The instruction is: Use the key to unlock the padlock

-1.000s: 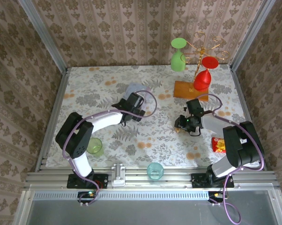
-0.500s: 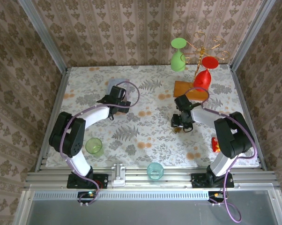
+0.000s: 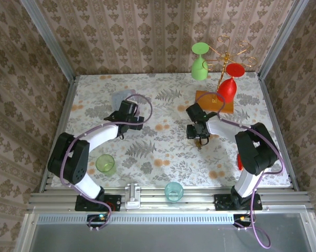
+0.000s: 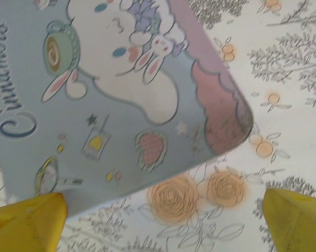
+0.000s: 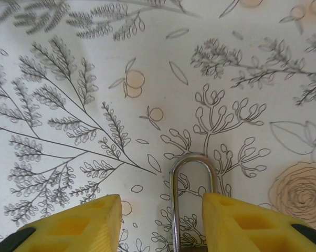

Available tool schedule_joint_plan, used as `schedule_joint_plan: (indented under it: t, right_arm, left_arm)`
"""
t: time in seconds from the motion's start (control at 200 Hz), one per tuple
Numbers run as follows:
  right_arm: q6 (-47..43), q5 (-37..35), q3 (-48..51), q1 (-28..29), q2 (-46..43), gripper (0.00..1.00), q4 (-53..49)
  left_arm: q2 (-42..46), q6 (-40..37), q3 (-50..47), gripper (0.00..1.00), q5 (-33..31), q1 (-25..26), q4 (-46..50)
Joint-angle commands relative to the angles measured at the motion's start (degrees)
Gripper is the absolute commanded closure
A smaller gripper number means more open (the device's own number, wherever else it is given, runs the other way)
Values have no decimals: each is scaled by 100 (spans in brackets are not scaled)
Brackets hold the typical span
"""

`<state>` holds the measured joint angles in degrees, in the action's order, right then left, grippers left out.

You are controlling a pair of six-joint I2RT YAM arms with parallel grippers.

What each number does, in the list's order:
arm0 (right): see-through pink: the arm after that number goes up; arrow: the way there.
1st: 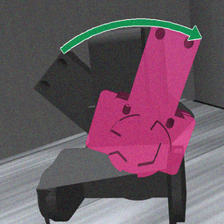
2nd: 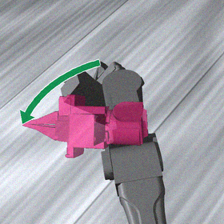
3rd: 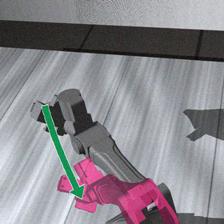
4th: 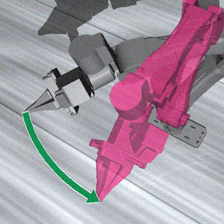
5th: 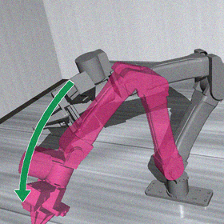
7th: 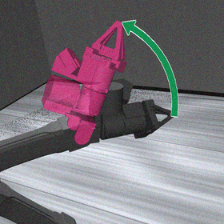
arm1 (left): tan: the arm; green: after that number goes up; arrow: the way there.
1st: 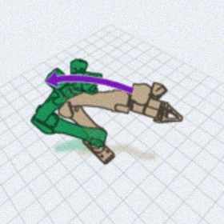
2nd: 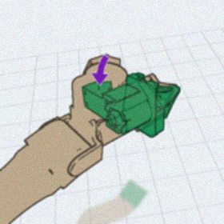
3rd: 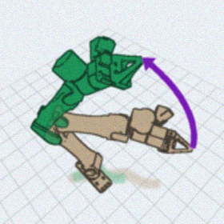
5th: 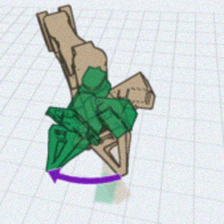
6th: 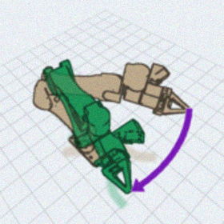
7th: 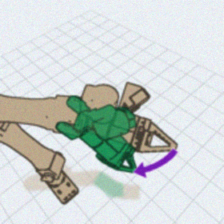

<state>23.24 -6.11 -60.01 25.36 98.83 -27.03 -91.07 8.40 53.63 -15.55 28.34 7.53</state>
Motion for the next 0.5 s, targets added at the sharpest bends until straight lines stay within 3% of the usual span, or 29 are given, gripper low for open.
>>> schedule_joint_plan:
  t: [0.0,0.14,0.215,0.265,0.32,0.495]
  right_arm:
    - [-121,-268,-90,-22,-317,54,-35]
    - [17,-313,23,-38,-594,53,43]
    - [64,-485,280,-99,-999,46,299]
    - [43,-616,488,-206,-1364,32,482]
    - [-32,-742,724,-360,-1815,1,724]
    - [-470,-839,1378,-1198,-2802,0,1397]
  left_arm:
    - [451,-17,2,2,229,1,536]
    - [1026,1,188,0,648,-41,720]
    - [1416,-99,255,0,725,-81,796]
    - [1754,-169,181,0,618,-173,723]
    - [2105,-216,-58,0,413,-484,476]
    - [2349,-312,-922,0,282,-1717,-545]
